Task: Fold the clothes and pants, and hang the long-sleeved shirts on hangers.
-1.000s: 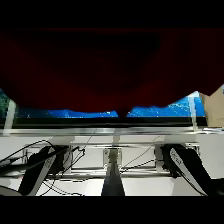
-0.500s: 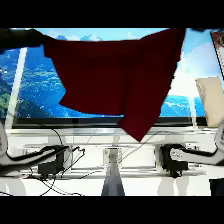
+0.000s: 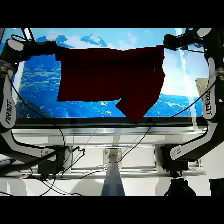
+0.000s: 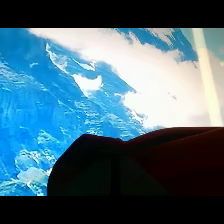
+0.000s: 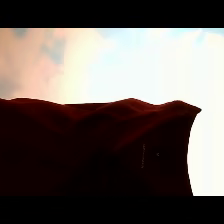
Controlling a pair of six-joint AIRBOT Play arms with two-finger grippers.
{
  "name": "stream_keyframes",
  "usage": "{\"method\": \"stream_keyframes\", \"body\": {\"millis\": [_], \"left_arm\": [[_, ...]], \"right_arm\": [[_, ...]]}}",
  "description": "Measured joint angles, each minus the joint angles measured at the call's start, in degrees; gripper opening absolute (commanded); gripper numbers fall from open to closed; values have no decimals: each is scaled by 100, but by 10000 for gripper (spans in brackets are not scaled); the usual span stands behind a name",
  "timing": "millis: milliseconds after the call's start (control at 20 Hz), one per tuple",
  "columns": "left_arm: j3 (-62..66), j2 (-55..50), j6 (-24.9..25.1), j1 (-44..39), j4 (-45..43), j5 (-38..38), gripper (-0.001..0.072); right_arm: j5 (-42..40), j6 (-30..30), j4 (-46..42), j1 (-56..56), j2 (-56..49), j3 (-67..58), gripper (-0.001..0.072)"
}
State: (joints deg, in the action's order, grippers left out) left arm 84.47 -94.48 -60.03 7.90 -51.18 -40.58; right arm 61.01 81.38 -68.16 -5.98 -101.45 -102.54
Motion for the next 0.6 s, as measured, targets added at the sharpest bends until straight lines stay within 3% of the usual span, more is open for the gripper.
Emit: {"method": "stream_keyframes", "body": {"millis": [200,400,450,500,550,600], "left_arm": [[-4,-101,0,0,-116,-201,15],[-7,-210,-197,-4,-846,-1104,29],[-7,-256,-278,-4,-988,-1316,130],[-7,-304,-306,0,-1099,-1502,377],[-7,-339,-341,-2,-1165,-1639,655],[-7,-363,-385,-2,-1222,-1759,684]], "right_arm": [[511,-2,-348,2,-107,-4,9],[1311,-2,-584,11,-138,138,19],[1412,0,-597,13,-142,229,139],[1473,4,-632,13,-144,332,424],[1515,28,-675,11,-149,415,623],[1545,33,-732,4,-149,481,647]]}}
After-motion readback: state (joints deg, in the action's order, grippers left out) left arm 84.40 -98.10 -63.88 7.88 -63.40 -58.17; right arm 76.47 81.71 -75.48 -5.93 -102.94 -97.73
